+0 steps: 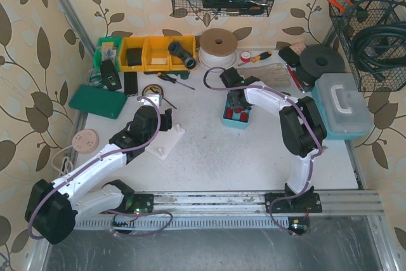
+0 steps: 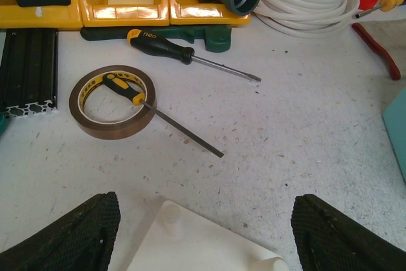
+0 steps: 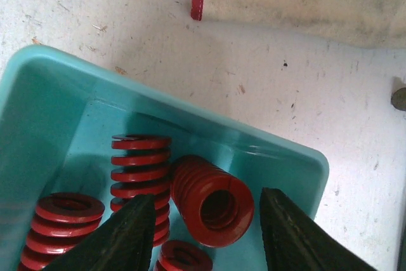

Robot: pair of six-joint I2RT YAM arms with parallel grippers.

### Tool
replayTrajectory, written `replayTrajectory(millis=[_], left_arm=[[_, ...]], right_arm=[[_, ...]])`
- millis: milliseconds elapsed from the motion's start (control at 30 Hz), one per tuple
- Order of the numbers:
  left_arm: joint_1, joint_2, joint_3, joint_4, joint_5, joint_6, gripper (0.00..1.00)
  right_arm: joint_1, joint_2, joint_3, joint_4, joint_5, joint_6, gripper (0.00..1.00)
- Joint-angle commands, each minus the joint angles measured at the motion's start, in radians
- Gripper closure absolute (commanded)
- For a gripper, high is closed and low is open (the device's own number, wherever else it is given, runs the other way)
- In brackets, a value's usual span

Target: Install the large spring

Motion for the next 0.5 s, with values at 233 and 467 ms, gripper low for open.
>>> replayTrajectory(millis=[233,467], left_arm=[[0.005,-0.032,-0.008,0.013,-0.005,0.011,0.23],[0.005,-0.040,-0.011,0.013,-0.007,0.011,0.23]], right_arm=[[0.003,0.091,0.079,-0.090,-0.018,0.203,0.49],[0.004,0.110,0.093,-0.066,-0.011,0.273,0.47]])
